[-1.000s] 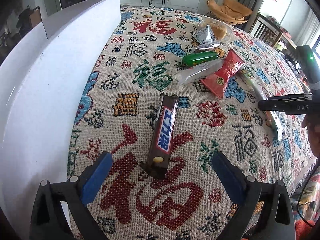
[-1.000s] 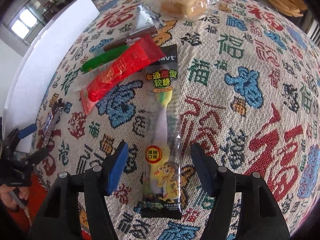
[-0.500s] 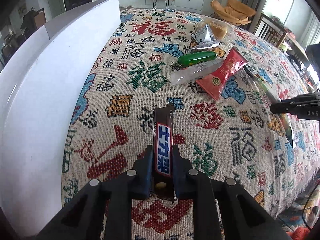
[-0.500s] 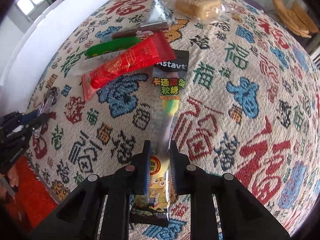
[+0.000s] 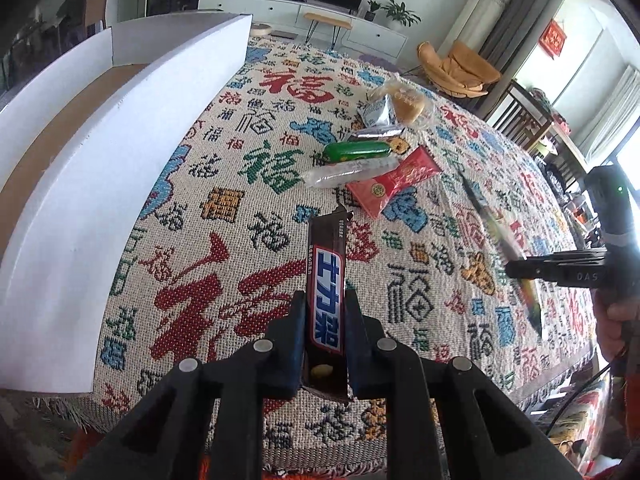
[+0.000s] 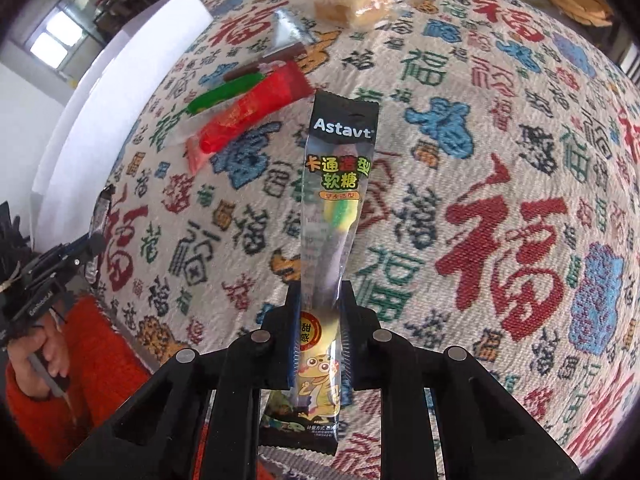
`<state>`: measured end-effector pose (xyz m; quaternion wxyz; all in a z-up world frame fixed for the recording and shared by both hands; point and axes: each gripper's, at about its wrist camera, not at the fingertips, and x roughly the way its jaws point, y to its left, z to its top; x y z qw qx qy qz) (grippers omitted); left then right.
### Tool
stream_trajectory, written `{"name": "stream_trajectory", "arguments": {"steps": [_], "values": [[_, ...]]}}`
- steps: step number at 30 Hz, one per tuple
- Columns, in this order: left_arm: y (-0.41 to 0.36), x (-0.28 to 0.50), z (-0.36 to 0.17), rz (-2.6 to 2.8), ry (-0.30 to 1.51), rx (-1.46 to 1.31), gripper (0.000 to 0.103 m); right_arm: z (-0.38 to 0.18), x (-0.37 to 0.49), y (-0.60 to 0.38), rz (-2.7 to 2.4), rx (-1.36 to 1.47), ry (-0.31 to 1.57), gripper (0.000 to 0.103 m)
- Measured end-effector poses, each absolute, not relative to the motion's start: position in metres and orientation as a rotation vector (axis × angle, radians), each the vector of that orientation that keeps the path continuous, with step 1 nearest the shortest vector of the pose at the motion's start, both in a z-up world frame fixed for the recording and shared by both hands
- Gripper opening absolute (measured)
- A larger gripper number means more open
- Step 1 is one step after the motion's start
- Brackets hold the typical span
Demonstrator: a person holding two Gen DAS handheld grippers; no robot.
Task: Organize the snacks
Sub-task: 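Carry both snacks over the white box and release them inside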
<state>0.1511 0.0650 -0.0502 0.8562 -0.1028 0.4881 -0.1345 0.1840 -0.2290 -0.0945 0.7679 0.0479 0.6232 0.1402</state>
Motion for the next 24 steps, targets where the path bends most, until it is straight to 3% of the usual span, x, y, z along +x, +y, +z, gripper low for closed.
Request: {"name": "stream_trajectory", "arguments": {"steps": [9, 14, 18, 20, 21, 22, 24], "values": [[0.168, 0.154, 0.037, -0.125, 0.891, -0.283, 0.017, 0.006, 0.214, -0.098, 0.582, 0.035, 1.133, 0.017], [0.259, 0.167, 0.04, 0.103, 0.912, -0.295, 0.017, 0.055, 0.239, 0.019, 0.763, 0.021, 1.005, 0.018], [0.296, 0.171, 0.03, 0.211, 0.918, -0.293, 0.018, 0.056, 0.257, 0.104, 0.841, 0.023, 0.982, 0.019], [0.308, 0.175, 0.019, 0.247, 0.936, -0.308, 0.018, 0.041, 0.264, 0.138, 0.86, 0.007, 0.993, 0.03], [0.311, 0.176, 0.014, 0.244, 0.948, -0.327, 0.019, 0.032, 0.267, 0.151, 0.863, -0.006, 1.012, 0.044], [0.314, 0.175, 0.009, 0.239, 0.957, -0.344, 0.019, 0.023, 0.269, 0.159, 0.87, -0.011, 1.03, 0.05], [0.311, 0.172, 0.002, 0.233, 0.962, -0.345, 0.019, 0.011, 0.269, 0.16, 0.864, -0.013, 1.052, 0.052]]}}
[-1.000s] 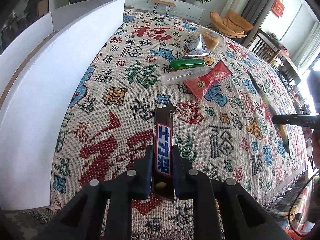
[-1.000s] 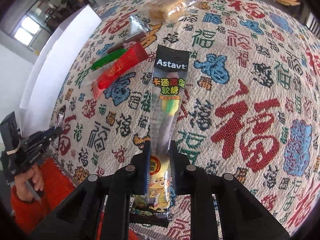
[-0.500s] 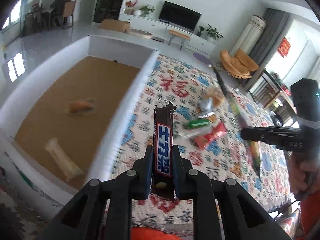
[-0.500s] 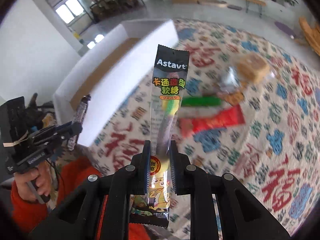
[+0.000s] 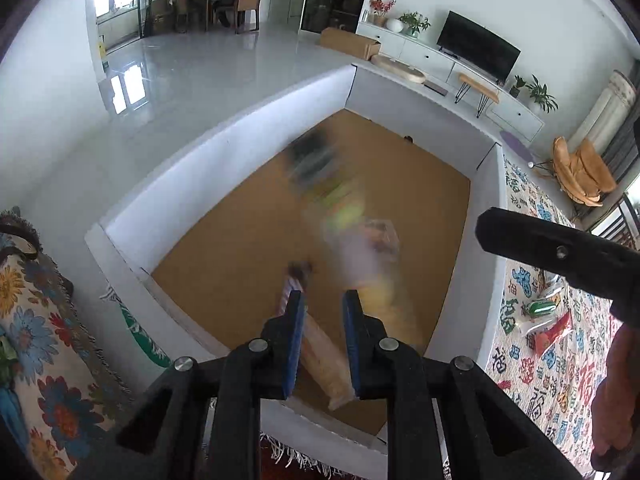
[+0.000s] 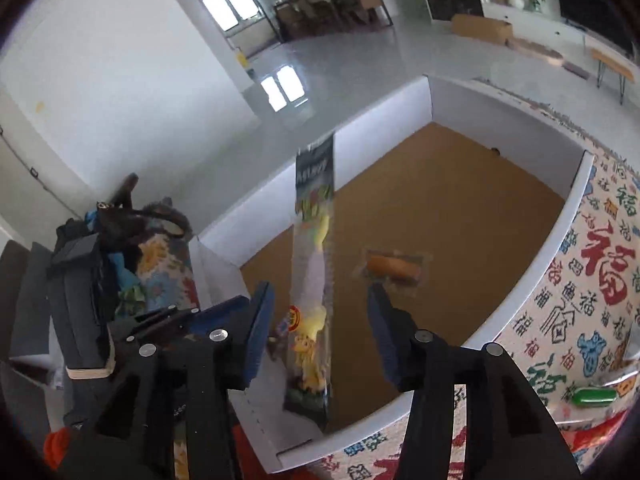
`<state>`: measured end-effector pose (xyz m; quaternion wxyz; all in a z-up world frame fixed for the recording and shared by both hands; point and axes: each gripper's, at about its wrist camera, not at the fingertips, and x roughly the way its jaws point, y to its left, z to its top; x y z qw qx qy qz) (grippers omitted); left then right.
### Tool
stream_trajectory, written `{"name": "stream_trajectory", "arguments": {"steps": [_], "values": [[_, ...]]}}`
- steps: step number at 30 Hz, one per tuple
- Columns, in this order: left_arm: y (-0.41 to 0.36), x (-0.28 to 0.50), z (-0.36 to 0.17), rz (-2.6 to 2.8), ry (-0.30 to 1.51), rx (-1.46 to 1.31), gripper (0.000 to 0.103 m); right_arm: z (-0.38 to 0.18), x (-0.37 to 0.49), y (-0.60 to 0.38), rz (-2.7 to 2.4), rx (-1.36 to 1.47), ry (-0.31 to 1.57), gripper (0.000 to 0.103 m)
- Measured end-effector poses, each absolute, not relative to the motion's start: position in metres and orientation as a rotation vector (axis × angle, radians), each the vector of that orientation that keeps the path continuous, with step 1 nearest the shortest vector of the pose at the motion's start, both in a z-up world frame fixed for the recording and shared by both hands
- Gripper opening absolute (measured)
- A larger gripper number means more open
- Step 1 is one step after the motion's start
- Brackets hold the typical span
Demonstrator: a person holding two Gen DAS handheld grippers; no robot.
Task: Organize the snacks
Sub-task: 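Carry both snacks over the white box and release them inside, then move both tools back toward the remaining snacks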
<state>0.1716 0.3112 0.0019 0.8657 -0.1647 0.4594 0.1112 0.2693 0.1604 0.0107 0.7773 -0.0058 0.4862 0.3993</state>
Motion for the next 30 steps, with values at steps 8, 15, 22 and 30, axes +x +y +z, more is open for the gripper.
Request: {"name": "stream_trajectory", "arguments": {"steps": [8, 15, 22, 30], "values": [[0.213, 0.151, -0.003, 0.027, 0.939, -0.334, 0.048, -0.009, 0.24, 0.042, 0.725, -0.107, 0.945, 0.062], [0.084, 0.139, -0.02, -0.221, 0.908, -0.245, 0.086, -0.066, 0.2, -0.14, 0.361, -0.165, 0.931, 0.063], [0.015, 0.172, -0.073, -0.215, 0.998, -0.12, 0.086, -0.118, 0.152, -0.257, 0.065, -0.113, 0.967, 0.063], [0.018, 0.183, -0.111, -0.098, 1.048, -0.033, 0.086, -0.127, 0.146, -0.272, -0.008, -0.032, 0.914, 0.077]]}}
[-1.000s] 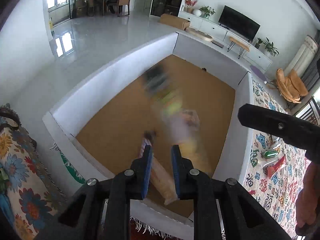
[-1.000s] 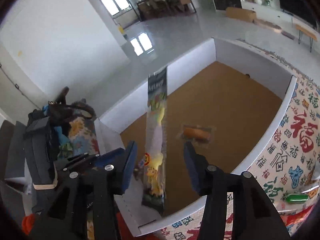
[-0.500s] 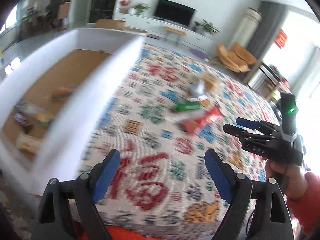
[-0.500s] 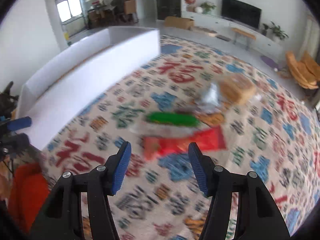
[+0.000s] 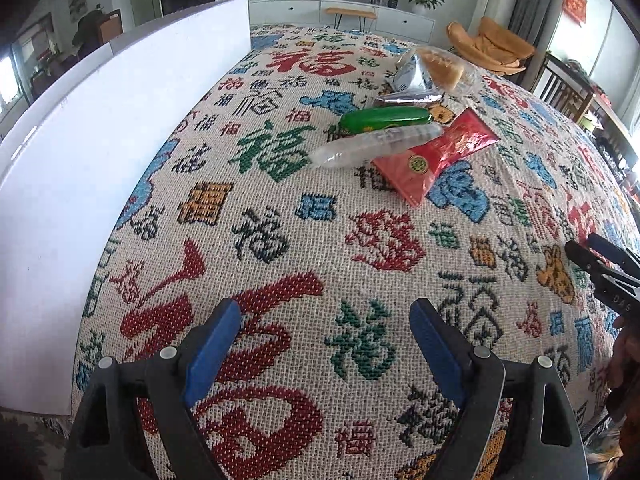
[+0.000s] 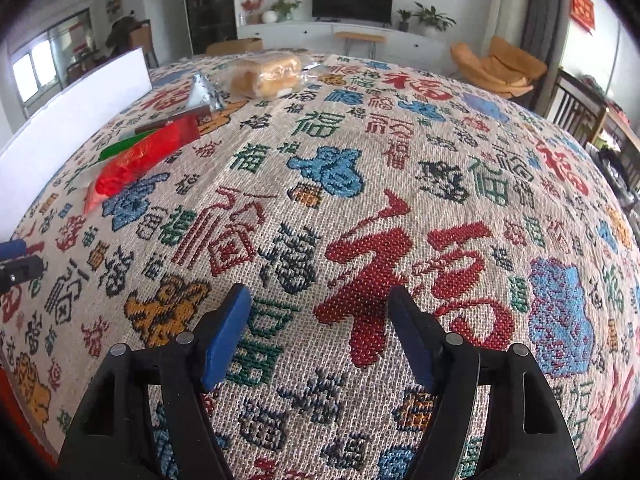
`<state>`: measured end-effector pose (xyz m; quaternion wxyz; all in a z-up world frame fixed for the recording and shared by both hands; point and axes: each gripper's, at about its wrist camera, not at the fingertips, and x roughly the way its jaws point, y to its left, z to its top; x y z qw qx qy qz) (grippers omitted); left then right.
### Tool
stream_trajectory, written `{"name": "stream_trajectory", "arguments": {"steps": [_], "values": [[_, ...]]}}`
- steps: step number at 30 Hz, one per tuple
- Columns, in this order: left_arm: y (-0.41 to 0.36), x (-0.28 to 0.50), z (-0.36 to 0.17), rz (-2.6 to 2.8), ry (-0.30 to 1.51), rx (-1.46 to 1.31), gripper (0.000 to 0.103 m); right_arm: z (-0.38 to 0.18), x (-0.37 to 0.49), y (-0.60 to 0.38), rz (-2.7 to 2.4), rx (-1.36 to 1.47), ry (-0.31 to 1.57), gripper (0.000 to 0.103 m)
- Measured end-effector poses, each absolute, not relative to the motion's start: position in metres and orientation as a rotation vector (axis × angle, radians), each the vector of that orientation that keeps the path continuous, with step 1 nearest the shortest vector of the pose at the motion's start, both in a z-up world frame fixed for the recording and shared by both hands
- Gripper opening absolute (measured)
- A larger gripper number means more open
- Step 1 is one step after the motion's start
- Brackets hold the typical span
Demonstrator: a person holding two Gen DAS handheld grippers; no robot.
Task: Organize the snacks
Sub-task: 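Move both tools back toward the remaining snacks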
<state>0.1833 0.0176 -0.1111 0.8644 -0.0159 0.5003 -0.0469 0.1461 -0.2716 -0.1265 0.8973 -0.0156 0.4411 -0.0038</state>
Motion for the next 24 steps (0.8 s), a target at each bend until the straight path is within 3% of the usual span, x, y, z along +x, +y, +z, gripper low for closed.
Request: {"name": "stream_trajectory", "arguments": {"steps": [5, 12, 24], "values": [[0.0135, 0.1797, -0.1148, -0.079, 1.033, 0.01, 0.088, -0.1313, 0.1495, -0.2734, -0.011, -0.023, 0.919, 0.08], [0.0101, 0.1825, -0.1195, -0.072, 1.047, 0.024, 0.103, -0.1337, 0.1456, -0.2783, -0.024, -0.013, 0.923, 0.084], [0.01, 0.1825, -0.1198, -0.068, 1.048, 0.027, 0.103, -0.1332, 0.1462, -0.2778, -0.025, -0.013, 0.923, 0.084]]}}
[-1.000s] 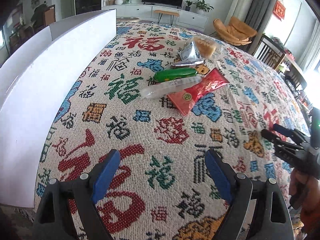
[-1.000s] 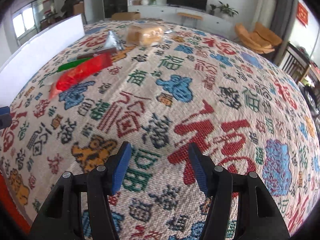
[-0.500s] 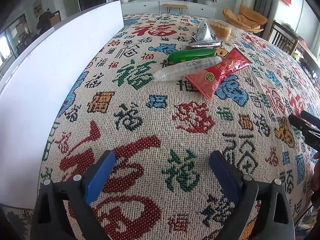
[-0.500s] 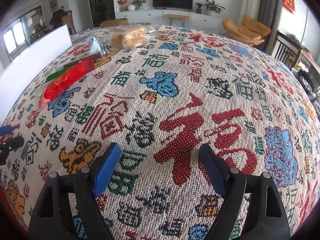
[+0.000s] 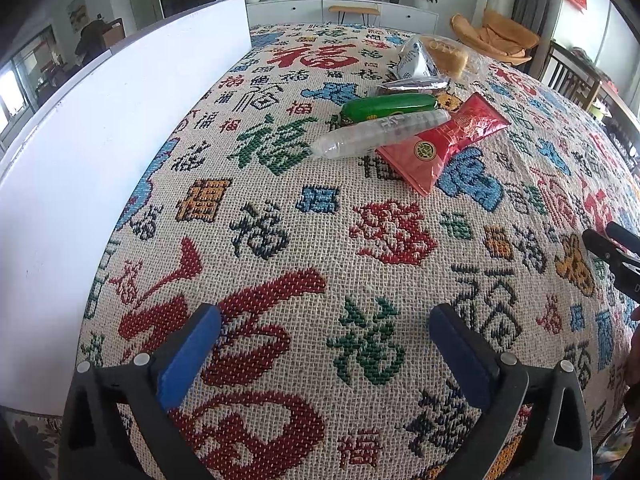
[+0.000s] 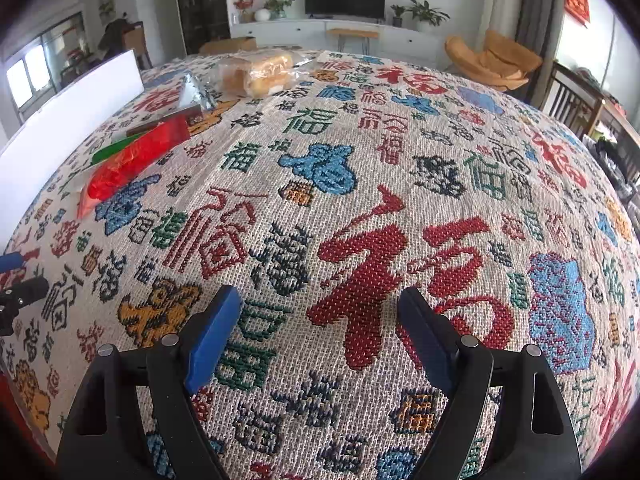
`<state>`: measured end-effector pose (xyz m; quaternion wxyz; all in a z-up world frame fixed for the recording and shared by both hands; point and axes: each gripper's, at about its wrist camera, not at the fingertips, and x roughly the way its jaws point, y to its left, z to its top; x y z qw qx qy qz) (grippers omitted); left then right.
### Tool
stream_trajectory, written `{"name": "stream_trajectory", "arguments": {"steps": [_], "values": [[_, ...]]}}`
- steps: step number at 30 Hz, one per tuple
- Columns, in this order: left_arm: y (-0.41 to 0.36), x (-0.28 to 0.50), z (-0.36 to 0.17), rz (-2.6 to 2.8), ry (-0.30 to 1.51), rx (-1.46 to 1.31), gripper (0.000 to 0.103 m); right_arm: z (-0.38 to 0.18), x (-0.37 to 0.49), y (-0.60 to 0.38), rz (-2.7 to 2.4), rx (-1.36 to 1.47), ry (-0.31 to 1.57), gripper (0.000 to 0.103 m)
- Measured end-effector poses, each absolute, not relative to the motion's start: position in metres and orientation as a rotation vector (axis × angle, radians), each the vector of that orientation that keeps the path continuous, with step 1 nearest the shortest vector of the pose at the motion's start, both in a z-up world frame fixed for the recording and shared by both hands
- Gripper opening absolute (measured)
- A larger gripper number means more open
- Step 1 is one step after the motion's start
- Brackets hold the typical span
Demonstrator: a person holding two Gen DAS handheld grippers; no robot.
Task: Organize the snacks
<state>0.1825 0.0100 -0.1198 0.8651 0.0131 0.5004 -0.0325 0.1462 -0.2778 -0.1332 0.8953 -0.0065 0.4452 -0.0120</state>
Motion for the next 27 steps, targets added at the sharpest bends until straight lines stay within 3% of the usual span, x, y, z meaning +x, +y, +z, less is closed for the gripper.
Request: {"name": "stream_trajectory", "arguments": {"steps": [19, 27], "values": [[0.013, 0.178, -0.115, -0.052, 1.028, 0.023, 0.103, -0.134, 0.147, -0.278, -0.025, -0.012, 0.923, 0.084], [0.036, 0.181, -0.115, -0.045, 1.037, -0.107, 0.103, -0.134, 0.147, -0.278, -0.026, -0.012, 0.923, 0.084]]}}
